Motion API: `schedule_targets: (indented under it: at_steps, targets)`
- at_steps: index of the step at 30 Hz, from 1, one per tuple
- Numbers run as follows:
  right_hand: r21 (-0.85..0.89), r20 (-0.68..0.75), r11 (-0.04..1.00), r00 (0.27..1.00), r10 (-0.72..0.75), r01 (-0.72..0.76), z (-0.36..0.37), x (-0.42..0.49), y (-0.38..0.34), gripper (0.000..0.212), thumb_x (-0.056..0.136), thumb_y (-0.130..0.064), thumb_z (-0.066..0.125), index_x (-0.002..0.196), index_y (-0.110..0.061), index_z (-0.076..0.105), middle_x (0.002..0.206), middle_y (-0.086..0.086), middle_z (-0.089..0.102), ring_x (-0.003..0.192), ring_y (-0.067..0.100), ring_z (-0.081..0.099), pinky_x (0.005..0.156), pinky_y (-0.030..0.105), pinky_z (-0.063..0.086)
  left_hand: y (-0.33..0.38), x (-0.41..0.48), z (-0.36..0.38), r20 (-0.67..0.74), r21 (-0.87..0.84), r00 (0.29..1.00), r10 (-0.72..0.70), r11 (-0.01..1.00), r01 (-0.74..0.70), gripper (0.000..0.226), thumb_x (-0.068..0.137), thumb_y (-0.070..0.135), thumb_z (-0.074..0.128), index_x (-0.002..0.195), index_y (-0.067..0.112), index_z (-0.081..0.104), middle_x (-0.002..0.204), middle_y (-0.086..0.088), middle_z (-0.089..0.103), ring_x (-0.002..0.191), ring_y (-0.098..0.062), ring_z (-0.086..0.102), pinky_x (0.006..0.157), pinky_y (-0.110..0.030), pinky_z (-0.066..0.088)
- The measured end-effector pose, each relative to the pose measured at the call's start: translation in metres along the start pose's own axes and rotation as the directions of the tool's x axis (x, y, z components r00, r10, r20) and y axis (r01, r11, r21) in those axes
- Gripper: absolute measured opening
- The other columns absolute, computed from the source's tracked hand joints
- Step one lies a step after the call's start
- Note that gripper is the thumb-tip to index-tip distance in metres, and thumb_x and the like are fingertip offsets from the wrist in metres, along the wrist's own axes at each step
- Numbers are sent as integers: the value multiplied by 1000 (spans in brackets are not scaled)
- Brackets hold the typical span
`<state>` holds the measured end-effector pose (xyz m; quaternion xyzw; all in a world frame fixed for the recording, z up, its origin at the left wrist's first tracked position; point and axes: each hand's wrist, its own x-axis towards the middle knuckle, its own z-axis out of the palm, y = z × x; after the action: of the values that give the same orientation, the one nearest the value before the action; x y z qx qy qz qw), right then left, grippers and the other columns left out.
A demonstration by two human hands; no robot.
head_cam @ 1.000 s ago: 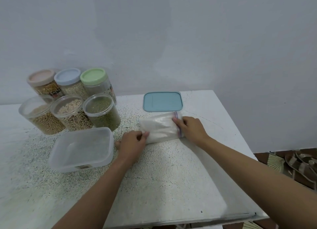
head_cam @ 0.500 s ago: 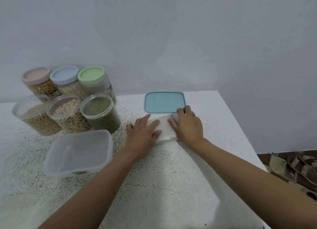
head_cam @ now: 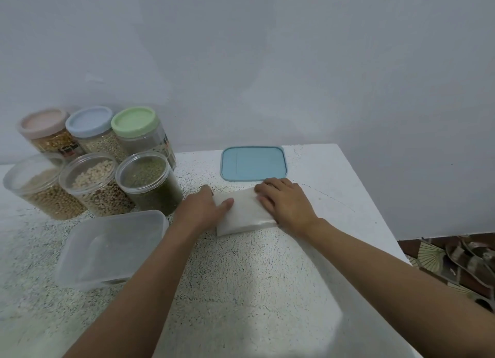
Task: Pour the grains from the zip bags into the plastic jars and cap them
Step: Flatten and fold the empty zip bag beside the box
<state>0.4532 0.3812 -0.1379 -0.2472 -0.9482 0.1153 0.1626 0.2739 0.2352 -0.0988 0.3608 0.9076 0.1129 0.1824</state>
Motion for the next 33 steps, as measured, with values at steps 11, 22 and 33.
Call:
schedule_targets:
  at_steps: [11,22,33]
  targets:
    - [199,-75,964,978,194,-176,0,-20,-7,46,104,-50,42,136,-20,56,124,1,62,113,23,52,98,39,40,14,-20,-10,201,-856,979,-33,481,192,34,89,11,77,118,-1,63,121,-19,69,97,-28,69,78,-38,60]
    - [918,235,261,939,250,-299,-42,-6,-100,27,94,-45,69,119,-37,65,130,0,60,111,23,66,95,45,58,-44,-92,-105,-41,-864,984,172,488,-121,30,89,14,74,118,7,67,106,-14,77,97,-32,75,77,-43,63]
    - [849,141,509,989,40,-142,-23,38,-229,34,81,-23,86,110,-28,69,110,-9,69,98,4,62,83,22,53,-189,-110,-154,-139,-792,985,100,586,-171,31,88,20,79,113,29,64,103,-7,73,93,-24,71,71,-35,60]
